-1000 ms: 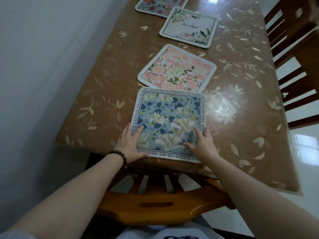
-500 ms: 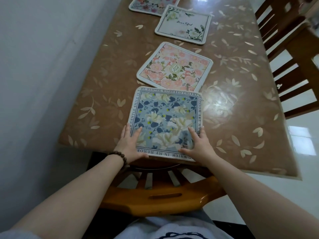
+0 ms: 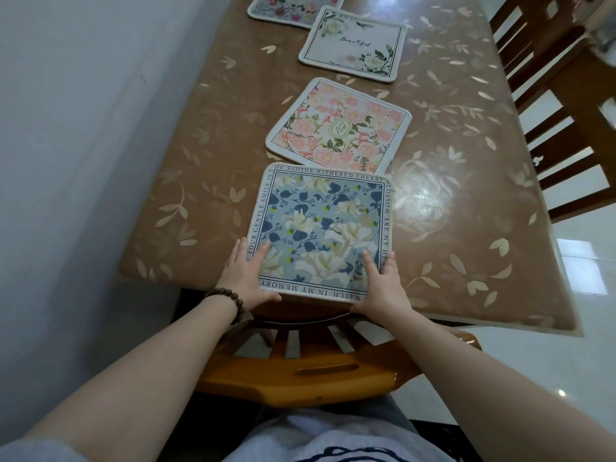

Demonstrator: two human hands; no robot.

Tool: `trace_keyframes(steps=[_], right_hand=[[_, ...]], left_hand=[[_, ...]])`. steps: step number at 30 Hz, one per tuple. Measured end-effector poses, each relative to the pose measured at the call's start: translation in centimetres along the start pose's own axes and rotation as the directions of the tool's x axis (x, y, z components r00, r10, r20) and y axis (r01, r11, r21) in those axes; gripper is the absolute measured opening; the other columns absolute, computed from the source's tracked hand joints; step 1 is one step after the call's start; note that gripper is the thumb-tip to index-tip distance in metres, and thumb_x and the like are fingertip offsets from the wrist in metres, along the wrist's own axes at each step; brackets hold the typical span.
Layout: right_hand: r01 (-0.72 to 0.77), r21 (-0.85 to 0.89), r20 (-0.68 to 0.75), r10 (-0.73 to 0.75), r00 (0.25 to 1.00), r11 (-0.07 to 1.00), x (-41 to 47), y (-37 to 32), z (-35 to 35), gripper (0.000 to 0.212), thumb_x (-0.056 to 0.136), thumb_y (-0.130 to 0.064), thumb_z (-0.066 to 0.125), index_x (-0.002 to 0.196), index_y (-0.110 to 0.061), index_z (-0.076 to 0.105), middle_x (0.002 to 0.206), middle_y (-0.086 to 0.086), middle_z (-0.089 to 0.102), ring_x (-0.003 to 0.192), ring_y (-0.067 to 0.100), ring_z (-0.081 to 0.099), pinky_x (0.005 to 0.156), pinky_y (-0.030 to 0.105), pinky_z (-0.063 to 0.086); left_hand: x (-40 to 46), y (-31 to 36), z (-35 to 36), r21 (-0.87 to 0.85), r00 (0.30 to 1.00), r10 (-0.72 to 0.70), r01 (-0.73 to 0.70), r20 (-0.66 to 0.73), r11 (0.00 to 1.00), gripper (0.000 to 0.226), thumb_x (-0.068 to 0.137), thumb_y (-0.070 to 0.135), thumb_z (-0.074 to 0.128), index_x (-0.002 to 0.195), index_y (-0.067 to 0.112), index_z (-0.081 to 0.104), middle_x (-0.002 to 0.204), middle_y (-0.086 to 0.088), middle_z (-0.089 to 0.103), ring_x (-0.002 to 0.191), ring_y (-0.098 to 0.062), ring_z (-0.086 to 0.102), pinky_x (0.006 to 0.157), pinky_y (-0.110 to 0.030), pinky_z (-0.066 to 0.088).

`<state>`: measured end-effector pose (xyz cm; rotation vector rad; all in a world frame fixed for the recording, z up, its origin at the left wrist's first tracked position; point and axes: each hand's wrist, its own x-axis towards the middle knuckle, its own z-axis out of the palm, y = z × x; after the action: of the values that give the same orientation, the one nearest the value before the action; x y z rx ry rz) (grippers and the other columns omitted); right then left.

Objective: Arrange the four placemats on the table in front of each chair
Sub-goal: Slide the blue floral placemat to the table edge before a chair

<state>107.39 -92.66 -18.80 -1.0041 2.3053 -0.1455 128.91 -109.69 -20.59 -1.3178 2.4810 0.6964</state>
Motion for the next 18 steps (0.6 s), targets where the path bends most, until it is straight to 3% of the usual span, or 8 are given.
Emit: trace_keyframes(steps=[8, 12, 15, 18], right_hand=[[-0.008, -0.042, 0.002, 0.008, 1.000, 0.999, -0.4, -0.3, -0.1, 0.114, 0.071, -0.031, 0.081, 0.148, -0.037, -0.004, 0.155, 0.015, -0.021, 0.145, 0.029, -0.009, 0.110, 0.044, 0.028], [0.009, -0.077, 0.017, -0.008, 1.000, 0.997, -0.3, -0.1, -0.3, 0.115, 0.069, -0.045, 0.079, 0.148, -0.034, -0.005, 0.155, 0.019, -0.018, 0.144, 0.031, -0.009, 0.115, 0.043, 0.015], [-0.006, -0.073, -0.008, 0.006, 1.000, 0.997, 0.1, 0.1, -1.0, 0.104, 0.077, -0.060, 0.063, 0.149, -0.031, -0.006, 0.156, 0.018, -0.015, 0.144, 0.031, -0.010, 0.117, 0.042, 0.005], [-0.009, -0.075, -0.077, 0.003, 0.997, 0.997, 0.9, 0.6, -2.6, 0.089, 0.085, -0.063, 0.047, 0.149, -0.030, -0.005, 0.157, 0.015, -0.013, 0.144, 0.029, -0.011, 0.117, 0.043, 0.002]], left_hand=[[-0.7, -0.1, 0.2, 0.011, 1.000, -0.012, 0.012, -0.004, 1.000, 0.119, 0.057, 0.063, 0.077, 0.147, 0.039, 0.004, 0.158, -0.011, -0.008, 0.144, -0.024, -0.009, 0.114, -0.042, 0.009], [-0.7, 0.5, -0.2, 0.113, 1.000, -0.022, 0.020, 0.018, 0.993, 0.112, 0.062, 0.080, 0.057, 0.148, 0.035, 0.001, 0.157, -0.015, -0.011, 0.144, -0.028, -0.011, 0.115, -0.042, 0.001], [-0.5, 1.5, -0.5, 0.150, 1.000, -0.018, 0.021, -0.022, 0.989, 0.099, 0.072, 0.083, 0.039, 0.149, 0.033, 0.002, 0.157, -0.013, -0.009, 0.144, -0.027, -0.011, 0.115, -0.044, 0.000], [0.3, 3.3, -1.4, 0.161, 0.999, 0.001, 0.007, -0.050, 0.987, 0.092, 0.077, 0.080, 0.031, 0.149, 0.031, 0.003, 0.159, -0.009, -0.005, 0.144, -0.025, -0.008, 0.115, -0.046, 0.000]])
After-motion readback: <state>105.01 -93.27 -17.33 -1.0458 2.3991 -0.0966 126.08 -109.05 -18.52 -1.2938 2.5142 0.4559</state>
